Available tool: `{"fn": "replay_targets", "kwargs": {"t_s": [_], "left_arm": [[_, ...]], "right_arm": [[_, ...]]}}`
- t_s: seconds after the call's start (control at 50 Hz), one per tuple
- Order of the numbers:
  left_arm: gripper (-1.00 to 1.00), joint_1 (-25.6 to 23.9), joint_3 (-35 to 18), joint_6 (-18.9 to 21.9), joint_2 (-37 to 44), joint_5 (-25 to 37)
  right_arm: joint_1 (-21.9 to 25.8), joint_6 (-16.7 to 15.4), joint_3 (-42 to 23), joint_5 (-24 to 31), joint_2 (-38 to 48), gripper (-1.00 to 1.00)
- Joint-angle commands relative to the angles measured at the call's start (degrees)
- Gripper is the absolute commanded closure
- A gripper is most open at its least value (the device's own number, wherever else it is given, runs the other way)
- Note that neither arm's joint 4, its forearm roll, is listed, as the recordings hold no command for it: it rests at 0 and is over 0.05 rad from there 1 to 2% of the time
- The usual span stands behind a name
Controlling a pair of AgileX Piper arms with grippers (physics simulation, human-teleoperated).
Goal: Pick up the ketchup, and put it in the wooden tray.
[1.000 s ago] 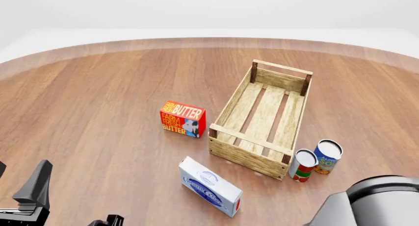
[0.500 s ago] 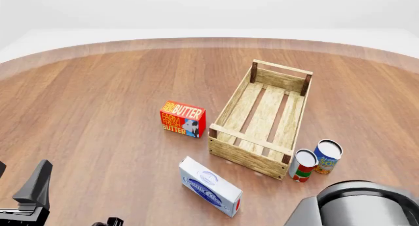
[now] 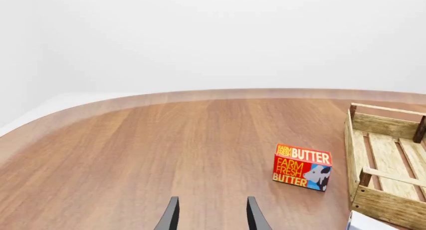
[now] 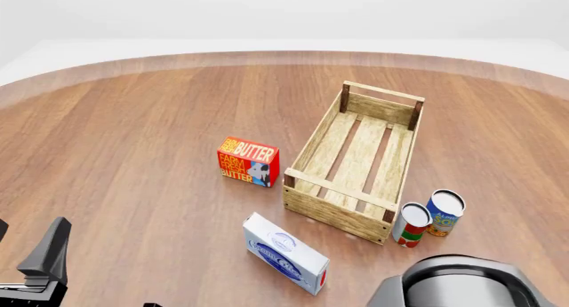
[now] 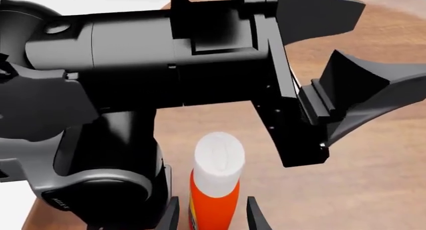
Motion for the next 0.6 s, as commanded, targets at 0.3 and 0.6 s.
{"fn": "replay_targets", "kwargs": {"t_s": [0.3, 0.6], "left_arm": [[-1.0, 0.0, 0.0, 0.0, 0.0, 0.0], [-1.0, 0.0, 0.0, 0.0, 0.0, 0.0]], "right_arm": [[-0.3, 0.8, -1.5, -0.7, 2.2, -1.0], [-0.9, 0.2, 1.2, -2.0, 0.2, 1.0]]}}
